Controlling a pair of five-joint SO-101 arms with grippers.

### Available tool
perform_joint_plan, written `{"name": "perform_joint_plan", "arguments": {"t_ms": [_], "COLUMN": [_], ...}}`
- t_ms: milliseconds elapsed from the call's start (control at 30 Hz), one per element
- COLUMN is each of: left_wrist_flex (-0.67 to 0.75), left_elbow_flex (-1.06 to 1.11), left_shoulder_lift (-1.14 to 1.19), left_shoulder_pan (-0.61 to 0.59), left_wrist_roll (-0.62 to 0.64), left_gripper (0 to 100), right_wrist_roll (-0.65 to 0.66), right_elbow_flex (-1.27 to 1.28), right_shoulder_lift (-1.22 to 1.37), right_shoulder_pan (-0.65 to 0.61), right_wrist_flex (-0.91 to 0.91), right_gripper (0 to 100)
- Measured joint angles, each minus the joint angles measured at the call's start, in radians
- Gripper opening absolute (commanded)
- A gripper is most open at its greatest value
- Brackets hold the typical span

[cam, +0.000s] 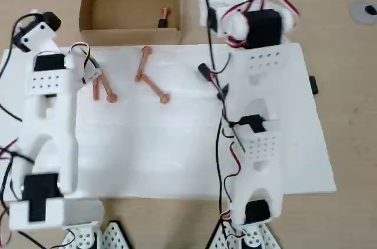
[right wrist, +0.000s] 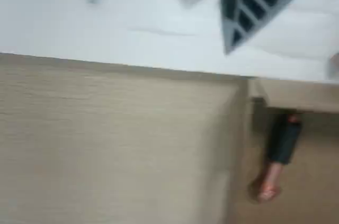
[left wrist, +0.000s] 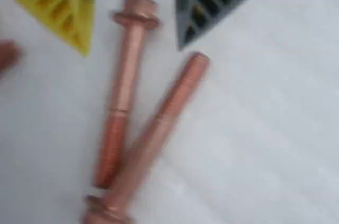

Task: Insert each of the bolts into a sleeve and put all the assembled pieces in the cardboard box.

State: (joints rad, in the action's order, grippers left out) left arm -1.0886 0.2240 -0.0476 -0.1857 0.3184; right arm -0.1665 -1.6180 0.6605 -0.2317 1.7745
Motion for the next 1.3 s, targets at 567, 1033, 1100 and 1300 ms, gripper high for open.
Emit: {"name": "perform_joint_plan", "arguments": {"t_ms": [567, 1033, 1100, 1300], "left_wrist_flex": [0.170, 0.334, 0.342, 0.342], "left_elbow_flex": [-0.071, -0.074, -0.077, -0.098], "left_shoulder_lift": [0.232, 0.391, 0.405, 0.428], "left_shoulder_pan": [-0.023, -0.023, -0.021, -0.012], "left_wrist_roll": [-0.367, -0.367, -0.367, -0.367], "left_gripper": [12, 12, 12, 7], "right_wrist_roll": [0.000, 0.000, 0.000, 0.000], "right_elbow_flex": [0.000, 0.000, 0.000, 0.000], "right_shoulder_lift": [-0.005, -0.005, -0.005, -0.005], "right_shoulder_pan": [0.081, 0.083, 0.083, 0.083], "right_wrist_flex": [0.000, 0.000, 0.000, 0.000], "right_gripper": [34.7, 34.7, 34.7, 34.7]}}
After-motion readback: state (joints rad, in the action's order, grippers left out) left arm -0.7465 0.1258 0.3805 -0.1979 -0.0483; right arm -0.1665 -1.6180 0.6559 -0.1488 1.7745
